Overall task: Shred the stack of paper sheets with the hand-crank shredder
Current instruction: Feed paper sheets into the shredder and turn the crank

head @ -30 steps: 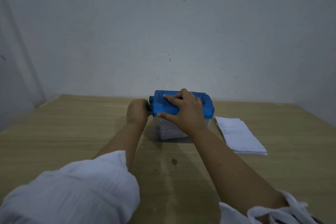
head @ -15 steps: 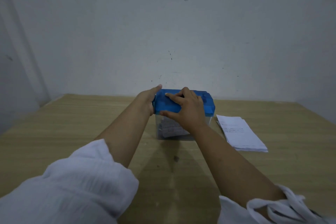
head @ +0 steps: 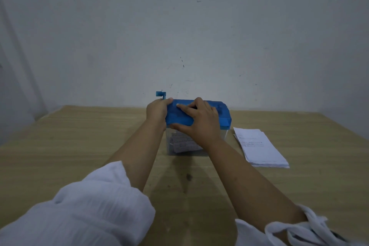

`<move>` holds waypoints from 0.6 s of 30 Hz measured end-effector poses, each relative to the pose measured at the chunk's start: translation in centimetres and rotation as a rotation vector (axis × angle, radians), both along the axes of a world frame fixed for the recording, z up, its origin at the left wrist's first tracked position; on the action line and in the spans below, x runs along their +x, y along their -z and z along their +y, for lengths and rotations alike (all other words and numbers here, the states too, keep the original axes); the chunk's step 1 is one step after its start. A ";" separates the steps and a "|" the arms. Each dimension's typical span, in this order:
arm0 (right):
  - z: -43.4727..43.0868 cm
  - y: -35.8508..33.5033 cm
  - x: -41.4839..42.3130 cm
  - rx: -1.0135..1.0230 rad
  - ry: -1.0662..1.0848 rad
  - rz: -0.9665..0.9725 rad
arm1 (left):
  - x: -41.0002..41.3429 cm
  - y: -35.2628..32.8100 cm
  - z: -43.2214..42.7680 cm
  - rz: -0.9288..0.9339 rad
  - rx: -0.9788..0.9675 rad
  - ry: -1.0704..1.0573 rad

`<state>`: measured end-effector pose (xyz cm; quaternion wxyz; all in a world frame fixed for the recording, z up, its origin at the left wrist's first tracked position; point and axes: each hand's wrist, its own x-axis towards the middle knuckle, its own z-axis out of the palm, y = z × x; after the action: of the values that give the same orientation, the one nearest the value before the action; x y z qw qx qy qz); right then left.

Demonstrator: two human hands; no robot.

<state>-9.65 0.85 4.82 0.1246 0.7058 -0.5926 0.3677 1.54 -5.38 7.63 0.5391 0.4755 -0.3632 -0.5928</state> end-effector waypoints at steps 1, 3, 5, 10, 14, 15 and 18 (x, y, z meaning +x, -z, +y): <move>0.0 0.1 0.0 -0.003 -0.001 0.001 | 0.0 0.3 0.1 0.004 -0.037 0.003; 0.0 0.1 -0.1 -0.009 -0.006 0.003 | -0.1 0.8 0.3 0.032 -0.098 -0.027; 0.0 0.1 -0.1 -0.008 -0.011 0.009 | -0.3 1.0 0.2 0.047 -0.149 -0.091; 0.1 0.2 -0.1 -0.001 -0.015 0.048 | -0.4 0.9 0.6 -0.099 -0.260 -0.201; 0.5 0.4 -0.7 0.013 -0.065 0.121 | -0.6 1.8 2.5 -0.458 -0.487 -0.250; 0.8 0.4 -1.0 0.040 -0.084 0.126 | -0.7 2.4 3.1 -0.563 -0.558 -0.235; 1.9 0.9 -2.9 -0.028 -0.070 -0.008 | -0.9 4.5 5.2 -0.811 -0.776 -0.193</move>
<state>-12.54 2.76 3.94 0.1190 0.7227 -0.5629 0.3829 0.63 -0.14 3.13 0.5435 0.4632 -0.6871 -0.1338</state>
